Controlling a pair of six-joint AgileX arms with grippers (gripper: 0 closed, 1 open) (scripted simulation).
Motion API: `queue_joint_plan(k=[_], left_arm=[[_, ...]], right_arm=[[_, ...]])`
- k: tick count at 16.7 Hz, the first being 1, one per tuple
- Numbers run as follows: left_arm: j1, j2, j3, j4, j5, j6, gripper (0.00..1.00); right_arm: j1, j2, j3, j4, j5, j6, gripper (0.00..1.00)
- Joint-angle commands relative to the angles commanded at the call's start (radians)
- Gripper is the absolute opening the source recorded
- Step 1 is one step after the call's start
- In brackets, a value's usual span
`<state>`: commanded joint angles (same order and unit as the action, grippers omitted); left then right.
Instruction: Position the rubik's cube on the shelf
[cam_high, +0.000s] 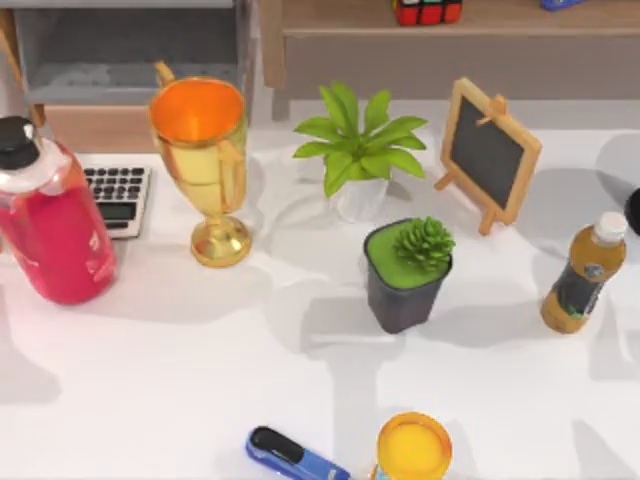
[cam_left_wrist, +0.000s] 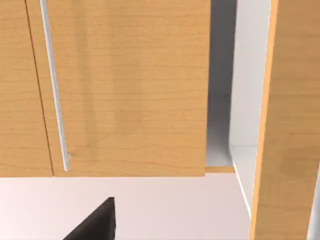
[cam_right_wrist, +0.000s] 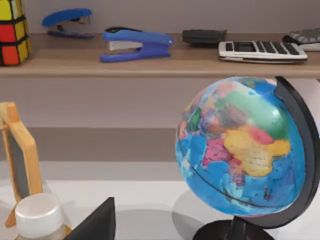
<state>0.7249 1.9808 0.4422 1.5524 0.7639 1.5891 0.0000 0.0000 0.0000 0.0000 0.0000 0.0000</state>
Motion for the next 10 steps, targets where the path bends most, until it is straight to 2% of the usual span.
queue_joint_plan(k=[7, 10], left_arm=[[-0.008, 0.01, 0.001, -0.013, -0.005, 0.001, 1.0], [-0.042, 0.029, 0.043, -0.04, -0.038, 0.001, 1.0]], right_arm=[[0.0, 0.0, 0.0, 0.0, 0.0, 0.0, 1.0], [0.0, 0.0, 0.0, 0.0, 0.0, 0.0, 1.0]])
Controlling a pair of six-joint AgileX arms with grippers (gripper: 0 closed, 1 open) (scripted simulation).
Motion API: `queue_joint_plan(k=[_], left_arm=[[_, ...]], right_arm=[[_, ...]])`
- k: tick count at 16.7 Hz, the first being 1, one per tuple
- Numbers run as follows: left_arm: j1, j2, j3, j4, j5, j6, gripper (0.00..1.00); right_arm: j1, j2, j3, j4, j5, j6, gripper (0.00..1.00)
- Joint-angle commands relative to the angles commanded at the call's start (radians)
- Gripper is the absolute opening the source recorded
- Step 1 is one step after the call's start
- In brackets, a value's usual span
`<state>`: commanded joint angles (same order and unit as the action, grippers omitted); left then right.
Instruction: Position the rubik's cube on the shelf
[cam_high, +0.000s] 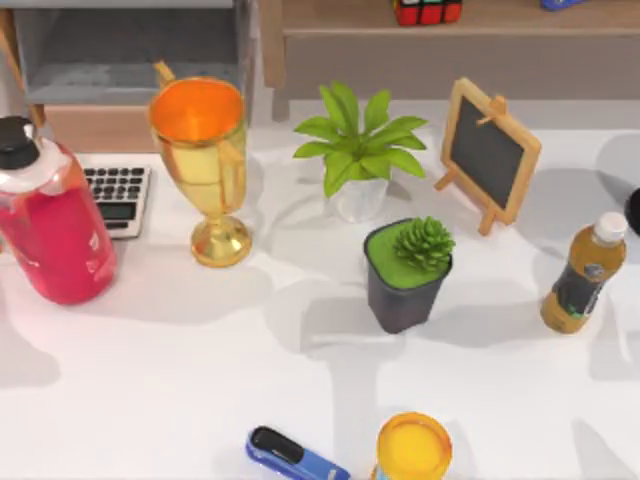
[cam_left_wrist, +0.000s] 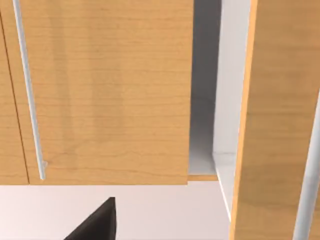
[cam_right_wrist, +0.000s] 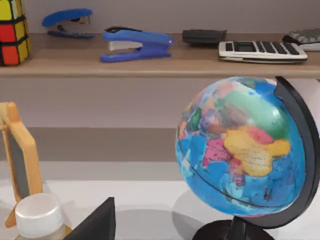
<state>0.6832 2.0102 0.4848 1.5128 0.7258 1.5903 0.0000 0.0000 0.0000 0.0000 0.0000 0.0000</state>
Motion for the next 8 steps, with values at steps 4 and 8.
queue_joint_plan(k=[4, 8], left_arm=[[-0.024, 0.012, 0.031, -0.018, -0.024, -0.001, 1.0], [-0.024, 0.012, 0.031, -0.018, -0.024, -0.001, 0.85]], right_arm=[[0.0, 0.0, 0.0, 0.0, 0.0, 0.0, 1.0], [0.0, 0.0, 0.0, 0.0, 0.0, 0.0, 1.0]])
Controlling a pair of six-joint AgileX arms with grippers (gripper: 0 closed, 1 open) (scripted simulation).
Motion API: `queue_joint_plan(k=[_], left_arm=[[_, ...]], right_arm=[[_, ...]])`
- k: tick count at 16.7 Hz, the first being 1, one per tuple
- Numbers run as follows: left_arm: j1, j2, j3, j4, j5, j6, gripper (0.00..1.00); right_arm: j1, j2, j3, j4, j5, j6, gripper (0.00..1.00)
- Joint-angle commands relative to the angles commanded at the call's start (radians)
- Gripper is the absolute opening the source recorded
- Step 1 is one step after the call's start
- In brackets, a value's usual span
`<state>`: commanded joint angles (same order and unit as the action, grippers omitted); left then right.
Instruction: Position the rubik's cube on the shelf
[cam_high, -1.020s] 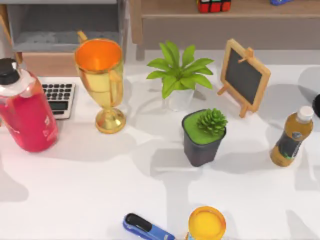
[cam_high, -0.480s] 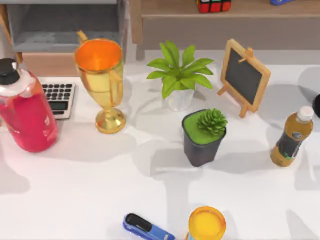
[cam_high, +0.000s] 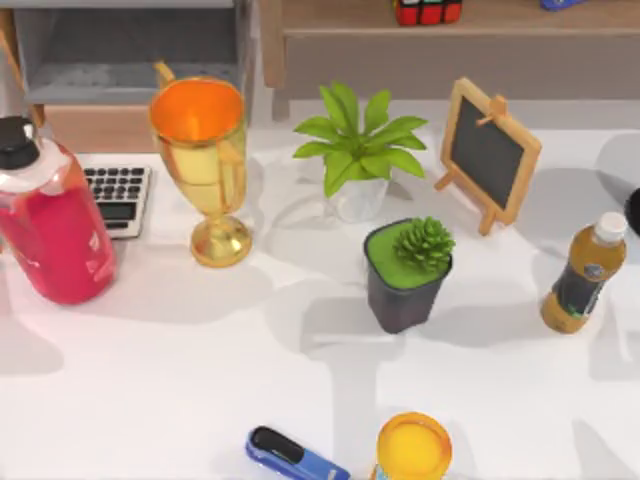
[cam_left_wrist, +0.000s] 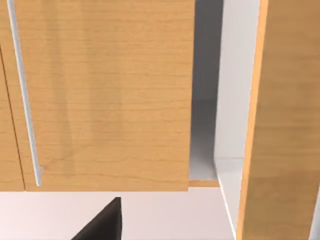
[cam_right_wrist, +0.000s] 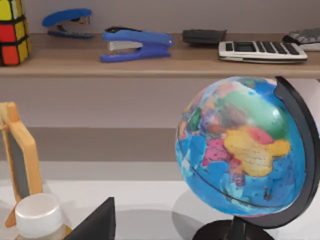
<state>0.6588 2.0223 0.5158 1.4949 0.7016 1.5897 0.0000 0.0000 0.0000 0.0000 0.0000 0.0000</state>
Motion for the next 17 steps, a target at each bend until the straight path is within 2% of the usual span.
queue_joint_plan(k=[11, 17], left_arm=[[0.0, 0.0, 0.0, 0.0, 0.0, 0.0, 0.02], [0.0, 0.0, 0.0, 0.0, 0.0, 0.0, 0.0]], right_arm=[[0.0, 0.0, 0.0, 0.0, 0.0, 0.0, 1.0], [0.0, 0.0, 0.0, 0.0, 0.0, 0.0, 1.0]])
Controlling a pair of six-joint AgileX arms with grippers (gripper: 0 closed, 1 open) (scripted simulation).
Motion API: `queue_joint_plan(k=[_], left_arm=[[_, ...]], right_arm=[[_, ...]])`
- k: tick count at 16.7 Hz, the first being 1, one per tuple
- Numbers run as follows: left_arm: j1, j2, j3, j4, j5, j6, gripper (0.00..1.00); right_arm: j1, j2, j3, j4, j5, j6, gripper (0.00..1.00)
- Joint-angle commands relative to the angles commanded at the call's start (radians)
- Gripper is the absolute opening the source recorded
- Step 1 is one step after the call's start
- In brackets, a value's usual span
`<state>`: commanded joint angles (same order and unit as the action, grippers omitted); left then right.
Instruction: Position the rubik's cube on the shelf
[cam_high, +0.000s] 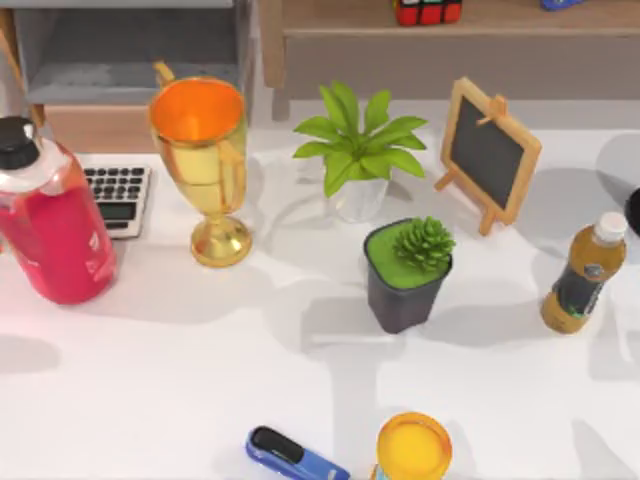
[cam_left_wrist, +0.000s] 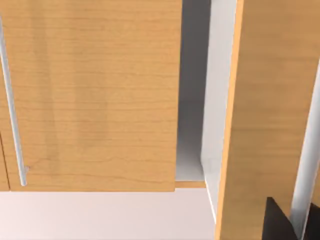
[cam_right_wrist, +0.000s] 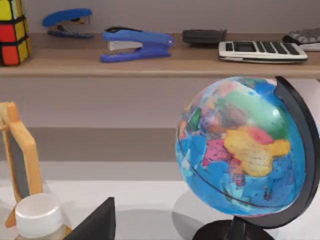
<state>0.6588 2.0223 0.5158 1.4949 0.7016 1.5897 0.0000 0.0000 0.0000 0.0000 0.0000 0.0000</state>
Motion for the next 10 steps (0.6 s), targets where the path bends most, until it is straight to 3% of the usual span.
queue_joint_plan(k=[5, 10], left_arm=[[-0.007, 0.018, 0.015, -0.019, -0.008, -0.004, 0.0], [-0.083, 0.074, 0.154, -0.095, -0.083, -0.008, 0.0]], right_arm=[[0.0, 0.0, 0.0, 0.0, 0.0, 0.0, 1.0], [0.0, 0.0, 0.0, 0.0, 0.0, 0.0, 1.0]])
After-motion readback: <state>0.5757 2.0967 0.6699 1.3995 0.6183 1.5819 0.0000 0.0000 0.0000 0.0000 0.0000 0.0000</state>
